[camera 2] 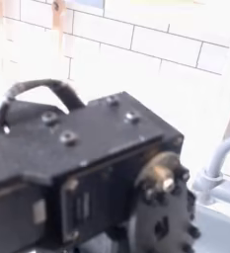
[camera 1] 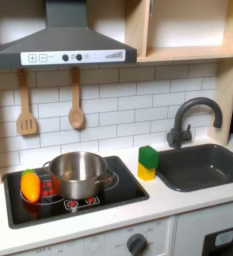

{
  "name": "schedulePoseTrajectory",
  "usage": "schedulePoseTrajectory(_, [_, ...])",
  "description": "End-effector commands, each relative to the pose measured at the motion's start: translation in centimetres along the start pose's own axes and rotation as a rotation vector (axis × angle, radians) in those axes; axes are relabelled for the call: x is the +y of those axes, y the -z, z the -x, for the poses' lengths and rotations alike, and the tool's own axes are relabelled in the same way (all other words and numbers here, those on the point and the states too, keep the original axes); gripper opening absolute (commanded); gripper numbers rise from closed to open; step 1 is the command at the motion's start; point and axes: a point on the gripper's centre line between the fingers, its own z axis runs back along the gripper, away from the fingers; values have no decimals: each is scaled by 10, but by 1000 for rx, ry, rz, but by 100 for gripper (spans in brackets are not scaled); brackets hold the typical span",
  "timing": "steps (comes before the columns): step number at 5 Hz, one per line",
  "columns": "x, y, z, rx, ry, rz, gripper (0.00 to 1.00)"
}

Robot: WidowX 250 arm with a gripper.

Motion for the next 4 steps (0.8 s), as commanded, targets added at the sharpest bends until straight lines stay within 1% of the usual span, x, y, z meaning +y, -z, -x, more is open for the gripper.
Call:
schedulePoseTrajectory(1, [-9, 1, -5, -5, 15, 5, 100])
schedulePoseTrajectory(2, [-8, 1, -17, -16, 0, 6, 100])
schedulePoseTrajectory(3, [-8, 4, -33, -21, 5, 7, 100])
schedulePoseTrajectory(4, [-4, 3, -42, -22, -15, 6, 100])
